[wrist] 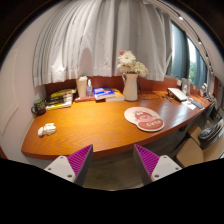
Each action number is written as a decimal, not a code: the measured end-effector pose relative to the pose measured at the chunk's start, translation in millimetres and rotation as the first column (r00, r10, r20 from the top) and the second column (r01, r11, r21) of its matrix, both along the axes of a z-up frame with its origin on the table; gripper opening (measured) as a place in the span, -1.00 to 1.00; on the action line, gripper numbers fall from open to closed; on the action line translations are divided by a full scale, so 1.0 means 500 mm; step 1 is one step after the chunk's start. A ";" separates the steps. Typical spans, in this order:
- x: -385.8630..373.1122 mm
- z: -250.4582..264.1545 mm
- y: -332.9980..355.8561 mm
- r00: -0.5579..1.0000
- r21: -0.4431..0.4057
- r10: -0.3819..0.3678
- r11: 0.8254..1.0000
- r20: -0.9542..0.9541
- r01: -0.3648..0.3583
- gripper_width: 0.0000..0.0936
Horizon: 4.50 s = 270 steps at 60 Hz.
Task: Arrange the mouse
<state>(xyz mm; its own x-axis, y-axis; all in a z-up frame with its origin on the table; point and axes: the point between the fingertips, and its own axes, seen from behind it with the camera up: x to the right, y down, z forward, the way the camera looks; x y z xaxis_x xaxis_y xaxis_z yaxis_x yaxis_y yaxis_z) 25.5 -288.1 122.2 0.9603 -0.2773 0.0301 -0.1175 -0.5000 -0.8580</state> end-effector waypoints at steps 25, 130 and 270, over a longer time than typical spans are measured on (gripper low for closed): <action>-0.514 -0.221 0.249 0.956 -0.073 0.277 0.956 -0.100 -0.285 0.76; -0.229 0.258 0.667 0.869 0.064 0.494 0.867 0.037 -0.495 -0.18; -0.012 0.210 0.224 0.915 -0.027 0.402 0.915 -0.035 -0.403 0.84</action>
<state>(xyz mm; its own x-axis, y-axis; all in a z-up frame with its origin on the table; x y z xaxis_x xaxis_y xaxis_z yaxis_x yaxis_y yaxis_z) 19.4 -176.2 226.9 0.9910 0.1340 0.0038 0.0759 -0.5377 -0.8397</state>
